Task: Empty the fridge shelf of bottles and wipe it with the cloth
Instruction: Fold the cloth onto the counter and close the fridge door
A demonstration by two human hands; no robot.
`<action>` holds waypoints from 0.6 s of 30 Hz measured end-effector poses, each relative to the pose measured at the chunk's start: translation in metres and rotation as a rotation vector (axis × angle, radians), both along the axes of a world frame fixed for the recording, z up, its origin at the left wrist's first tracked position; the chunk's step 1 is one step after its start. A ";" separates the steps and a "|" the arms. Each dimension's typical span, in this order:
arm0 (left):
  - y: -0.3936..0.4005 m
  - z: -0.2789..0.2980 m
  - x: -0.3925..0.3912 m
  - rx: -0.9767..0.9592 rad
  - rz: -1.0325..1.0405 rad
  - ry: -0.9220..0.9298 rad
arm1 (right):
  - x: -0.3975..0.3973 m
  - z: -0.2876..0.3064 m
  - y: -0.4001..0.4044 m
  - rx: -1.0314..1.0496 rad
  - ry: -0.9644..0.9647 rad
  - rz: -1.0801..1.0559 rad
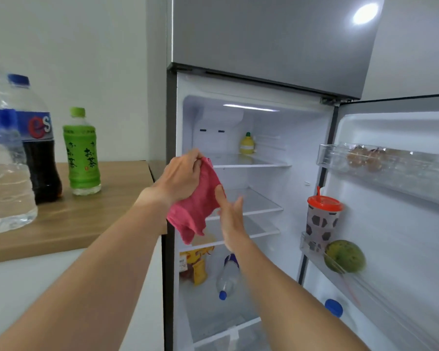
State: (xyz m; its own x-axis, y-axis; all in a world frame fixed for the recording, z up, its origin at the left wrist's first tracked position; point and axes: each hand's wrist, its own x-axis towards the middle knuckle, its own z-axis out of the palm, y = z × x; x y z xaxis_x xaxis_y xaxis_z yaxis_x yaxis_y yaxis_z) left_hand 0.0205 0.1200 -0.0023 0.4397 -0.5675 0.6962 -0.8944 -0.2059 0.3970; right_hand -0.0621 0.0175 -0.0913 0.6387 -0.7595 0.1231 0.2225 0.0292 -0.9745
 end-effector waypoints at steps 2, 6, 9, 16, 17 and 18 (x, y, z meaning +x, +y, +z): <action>0.016 0.013 0.008 0.004 0.011 -0.031 | 0.004 0.013 0.003 -0.034 0.035 0.058; 0.049 0.032 0.017 0.060 0.018 -0.090 | 0.014 0.036 0.011 -0.040 0.063 0.276; 0.070 0.036 0.024 0.075 0.042 -0.089 | 0.023 0.048 0.018 -0.096 0.114 0.405; 0.113 0.018 0.052 0.060 0.268 0.127 | 0.041 0.072 0.028 -0.285 0.159 0.411; 0.118 0.013 0.057 0.071 0.302 0.146 | 0.044 0.074 0.031 -0.307 0.137 0.392; 0.123 0.008 0.061 0.083 0.339 0.163 | 0.048 0.075 0.035 -0.333 0.119 0.366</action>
State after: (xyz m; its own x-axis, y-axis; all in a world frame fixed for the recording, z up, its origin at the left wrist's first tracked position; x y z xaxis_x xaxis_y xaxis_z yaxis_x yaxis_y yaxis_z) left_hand 0.0810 0.2431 0.0053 0.7130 -0.4224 0.5596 -0.6967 -0.5162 0.4981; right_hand -0.0142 0.0530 -0.0166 0.8798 -0.4157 0.2304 0.1425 -0.2318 -0.9623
